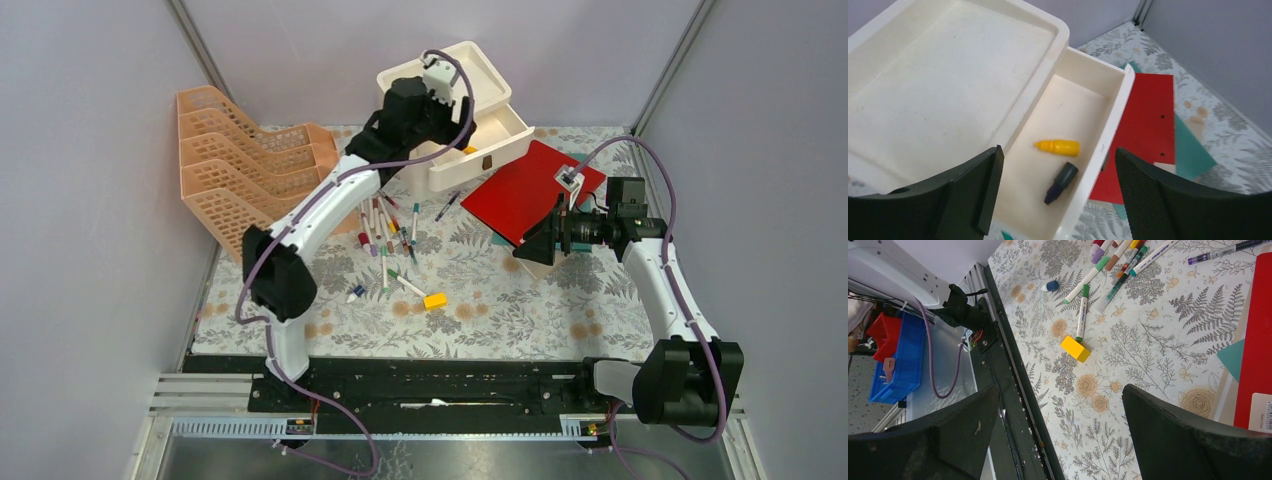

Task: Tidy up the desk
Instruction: Place the stationery in the drawer, then pick up the stationery from the center of the board.

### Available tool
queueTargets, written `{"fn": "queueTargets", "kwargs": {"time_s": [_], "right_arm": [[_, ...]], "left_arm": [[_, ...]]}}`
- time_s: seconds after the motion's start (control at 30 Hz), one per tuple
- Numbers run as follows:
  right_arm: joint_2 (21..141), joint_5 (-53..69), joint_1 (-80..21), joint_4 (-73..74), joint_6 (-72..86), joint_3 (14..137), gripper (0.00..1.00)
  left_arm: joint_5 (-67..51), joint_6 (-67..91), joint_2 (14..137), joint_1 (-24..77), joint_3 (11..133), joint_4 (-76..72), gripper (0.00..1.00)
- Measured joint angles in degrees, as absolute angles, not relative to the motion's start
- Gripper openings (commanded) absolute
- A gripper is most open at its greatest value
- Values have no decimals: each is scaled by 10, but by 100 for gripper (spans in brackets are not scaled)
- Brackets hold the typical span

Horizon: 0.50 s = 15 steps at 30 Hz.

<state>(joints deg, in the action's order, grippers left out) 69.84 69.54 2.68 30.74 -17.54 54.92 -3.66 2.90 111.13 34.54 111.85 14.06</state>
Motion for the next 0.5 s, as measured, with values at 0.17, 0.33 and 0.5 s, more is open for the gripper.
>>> {"fn": "queueTargets", "kwargs": {"time_s": [0.17, 0.33, 0.5], "right_arm": [[703, 695, 27, 308, -176, 551, 100], [703, 695, 27, 307, -176, 551, 100], [704, 695, 27, 307, -178, 551, 100]], "left_arm": [[-58, 79, 981, 335, 994, 113, 99], [-130, 182, 780, 273, 767, 58, 99], [-141, 257, 643, 220, 582, 80, 98]]}}
